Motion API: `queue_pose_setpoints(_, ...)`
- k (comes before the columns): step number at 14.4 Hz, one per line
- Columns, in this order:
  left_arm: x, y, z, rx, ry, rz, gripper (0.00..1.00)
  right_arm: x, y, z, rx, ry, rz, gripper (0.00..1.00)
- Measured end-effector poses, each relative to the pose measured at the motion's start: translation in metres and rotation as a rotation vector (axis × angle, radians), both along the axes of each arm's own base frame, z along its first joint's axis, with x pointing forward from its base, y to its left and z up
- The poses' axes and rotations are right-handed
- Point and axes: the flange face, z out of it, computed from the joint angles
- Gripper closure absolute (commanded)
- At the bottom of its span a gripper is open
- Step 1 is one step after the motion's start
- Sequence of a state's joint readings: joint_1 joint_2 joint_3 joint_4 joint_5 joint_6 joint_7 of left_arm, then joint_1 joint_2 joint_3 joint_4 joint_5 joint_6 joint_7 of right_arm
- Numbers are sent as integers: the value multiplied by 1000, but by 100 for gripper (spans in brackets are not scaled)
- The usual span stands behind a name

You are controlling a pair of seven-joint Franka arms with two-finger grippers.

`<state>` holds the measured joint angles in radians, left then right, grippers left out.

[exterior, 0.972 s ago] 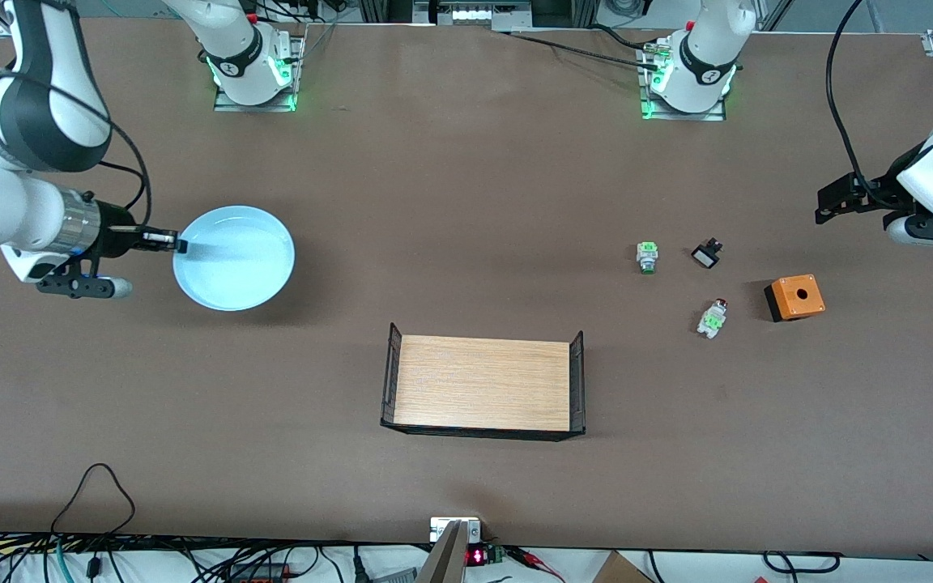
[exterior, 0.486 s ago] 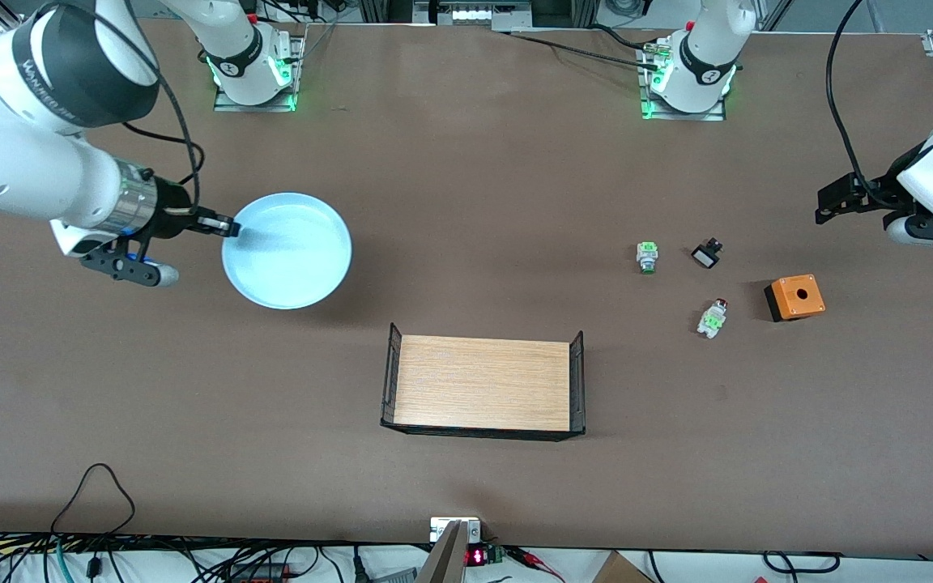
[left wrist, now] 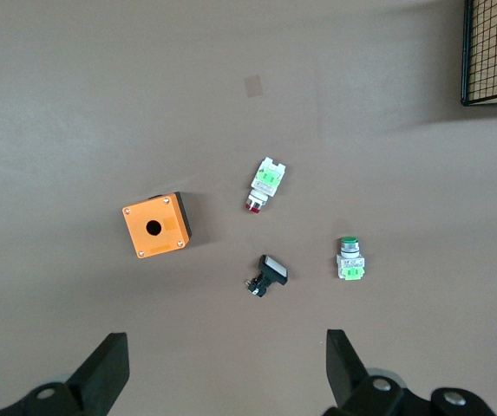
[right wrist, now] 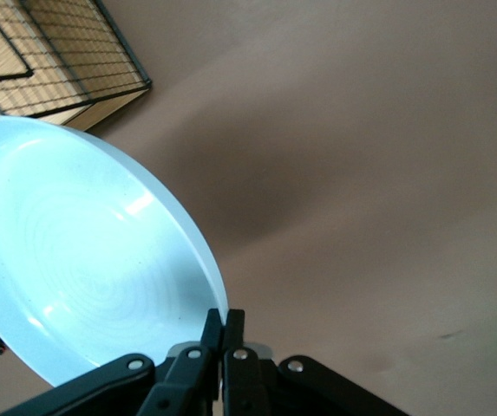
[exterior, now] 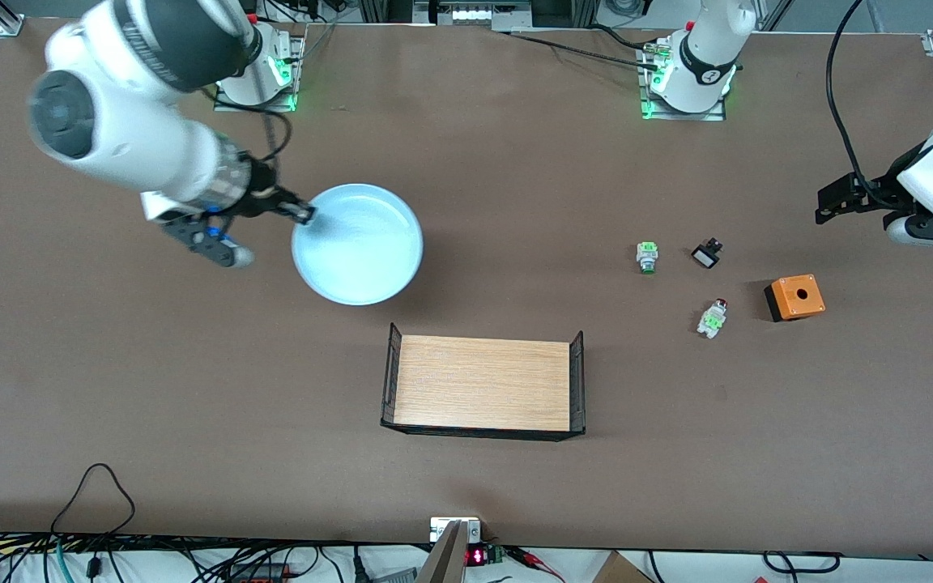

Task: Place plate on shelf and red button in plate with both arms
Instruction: 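Lift the plate with the right gripper and carry it over the wooden tray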

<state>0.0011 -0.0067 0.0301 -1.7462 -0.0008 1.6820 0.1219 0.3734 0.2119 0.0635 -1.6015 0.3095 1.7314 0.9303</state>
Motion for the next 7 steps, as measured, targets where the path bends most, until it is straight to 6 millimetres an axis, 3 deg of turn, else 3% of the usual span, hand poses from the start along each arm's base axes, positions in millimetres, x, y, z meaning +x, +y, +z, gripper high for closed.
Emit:
queue_pose_setpoints(3,0,0,0,0,0,0,0,-1,40,-7,2,-24,-91,100)
queue_pose_setpoints(7,0,0,0,0,0,0,0,17,80,-17,34,-70,-216,100)
